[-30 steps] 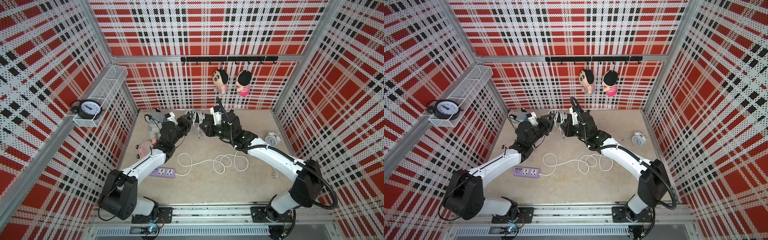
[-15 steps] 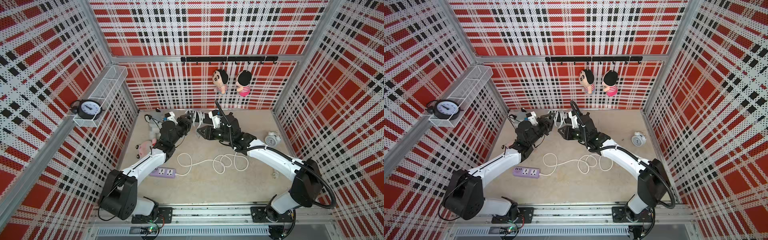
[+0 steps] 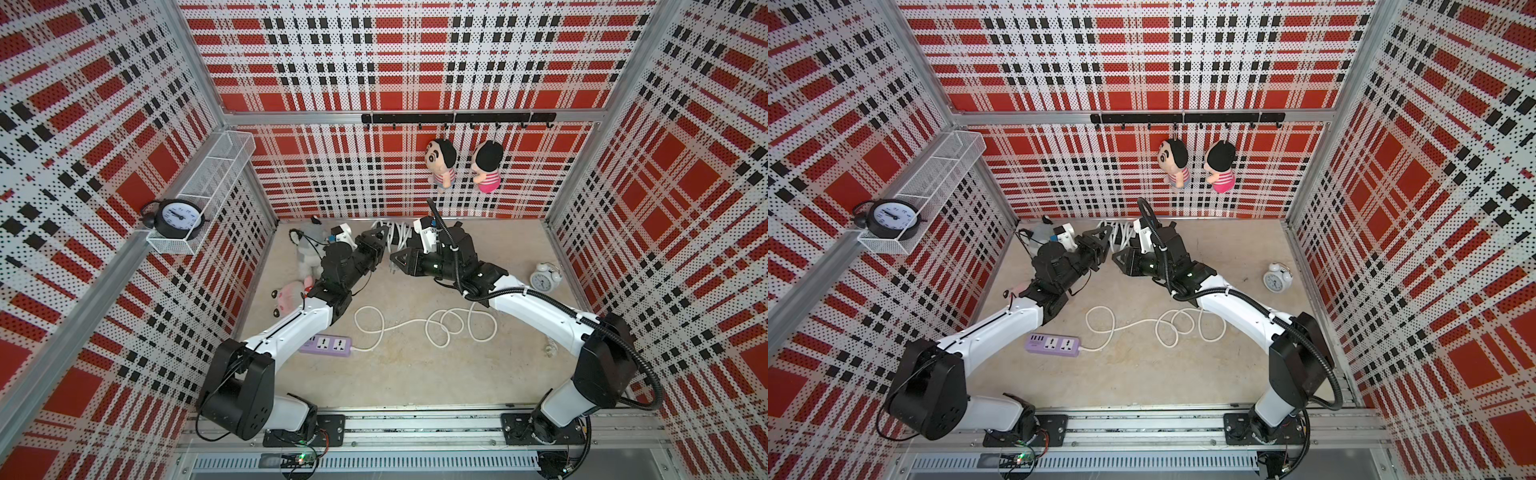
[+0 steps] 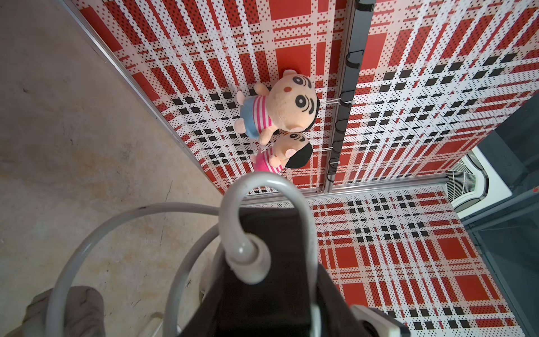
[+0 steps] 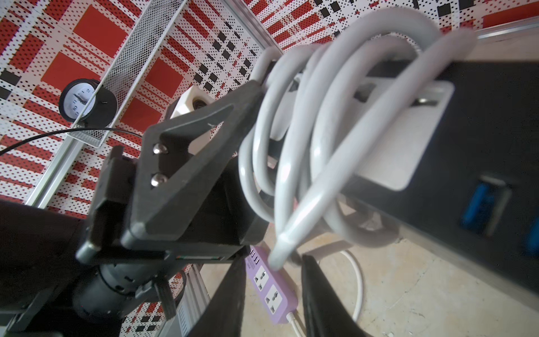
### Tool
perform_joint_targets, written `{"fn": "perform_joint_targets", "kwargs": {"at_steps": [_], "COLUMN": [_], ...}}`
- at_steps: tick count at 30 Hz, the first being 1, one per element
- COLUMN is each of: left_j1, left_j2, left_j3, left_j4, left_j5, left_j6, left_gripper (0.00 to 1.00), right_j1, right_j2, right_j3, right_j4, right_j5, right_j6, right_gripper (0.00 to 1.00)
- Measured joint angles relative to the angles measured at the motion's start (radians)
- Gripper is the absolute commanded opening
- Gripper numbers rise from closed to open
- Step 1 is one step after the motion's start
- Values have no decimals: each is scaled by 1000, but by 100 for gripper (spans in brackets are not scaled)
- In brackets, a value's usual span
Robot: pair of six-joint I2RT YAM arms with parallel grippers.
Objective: Unwrap the cord wrapped around the power strip
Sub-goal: Unwrap the power cord from the power strip.
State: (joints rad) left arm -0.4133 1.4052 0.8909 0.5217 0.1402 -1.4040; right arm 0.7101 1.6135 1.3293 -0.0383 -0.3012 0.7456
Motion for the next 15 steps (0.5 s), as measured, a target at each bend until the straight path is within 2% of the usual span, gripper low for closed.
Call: {"fn": "perform_joint_targets", "kwargs": {"at_steps": [3, 4, 6, 8, 15], "left_j1": [-6, -8, -11, -14, -9], "left_j2": [0, 0, 0, 0, -13], "left_j3": [0, 0, 0, 0, 12], "left_j4": [0, -1, -7, -19, -113], "left_j5": [-2, -3, -8, -12, -45], "left_j6": [1, 3, 7, 19, 112], "left_gripper": [0, 0, 0, 0, 0], "right_j1": [0, 0, -3, -6, -30], "right_j2": [7, 8, 8, 8, 6], "right_j3": [11, 13, 14, 14, 9], "right_j4": [-15, -19, -25, -26, -64], "right_j5": [29, 39, 56, 69, 55], "right_j6": [-5, -8, -14, -18, -18], "right_gripper": [34, 29, 13, 5, 0]}}
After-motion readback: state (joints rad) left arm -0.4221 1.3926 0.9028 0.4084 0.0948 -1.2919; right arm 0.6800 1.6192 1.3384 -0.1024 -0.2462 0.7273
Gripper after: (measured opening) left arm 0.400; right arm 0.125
